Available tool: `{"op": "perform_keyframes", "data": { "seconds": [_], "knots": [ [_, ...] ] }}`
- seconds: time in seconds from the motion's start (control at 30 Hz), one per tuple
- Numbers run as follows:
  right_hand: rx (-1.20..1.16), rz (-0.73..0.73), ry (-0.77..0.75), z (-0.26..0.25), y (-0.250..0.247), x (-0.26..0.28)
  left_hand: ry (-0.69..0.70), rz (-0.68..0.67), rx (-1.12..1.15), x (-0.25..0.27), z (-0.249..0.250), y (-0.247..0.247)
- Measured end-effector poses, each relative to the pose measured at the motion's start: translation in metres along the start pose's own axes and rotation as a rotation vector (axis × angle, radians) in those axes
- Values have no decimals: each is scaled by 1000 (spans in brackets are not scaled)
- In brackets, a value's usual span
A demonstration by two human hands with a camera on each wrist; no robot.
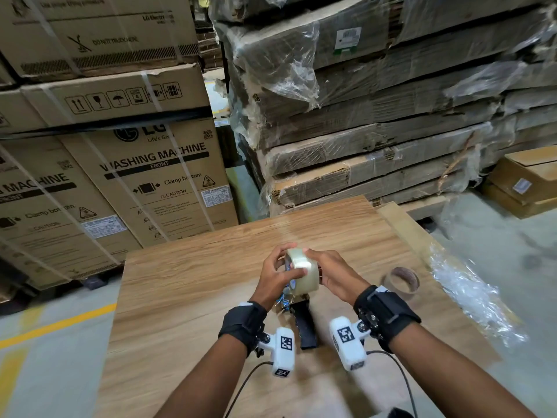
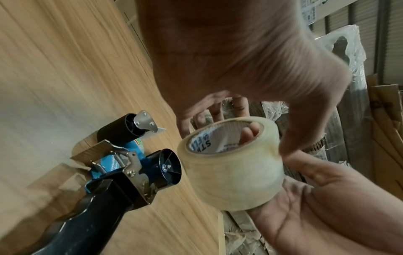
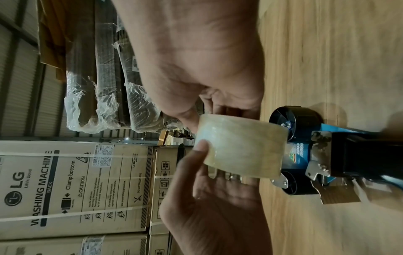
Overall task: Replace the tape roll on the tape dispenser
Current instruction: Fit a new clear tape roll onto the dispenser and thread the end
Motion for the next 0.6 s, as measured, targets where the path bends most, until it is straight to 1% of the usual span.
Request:
{"op": "perform_keyframes", "data": {
  "seconds": [0.1, 0.17, 0.27, 0.37, 0.43, 0.47, 0.53, 0.6],
  "knots": [
    [-2, -43, -68, -3, 6, 2, -80, 30, 79, -2, -5, -1],
    [7, -38, -98, -4, 6, 2, -135, 11, 104, -1, -9, 0],
    [28, 4, -96, -4, 3, 1, -197, -9, 143, 2, -14, 2],
    [10, 158, -91, -3, -10, 2, -133, -3, 123, 3, -11, 0],
    [-52, 260, -114, -4, -18, 4, -56, 2, 27, 2, -3, 0],
    [-73, 279, -137, -6, -20, 5, -25, -3, -24, 2, 1, 1],
    [-66, 243, -163, -12, -19, 6, 13, -22, -95, 2, 5, 3],
    [-47, 182, -141, -15, -15, 7, 27, -28, -140, 1, 5, 2]
  ]
}}
Point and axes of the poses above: each hand's wrist, its own x-axis away from the middle knuckle, its own y-axis out of the palm, z = x × y, the point moved 8 cm from there along -x, towards the middle knuckle, and after that the axes turned 4 degrees about -x, right-handed, at the moved point
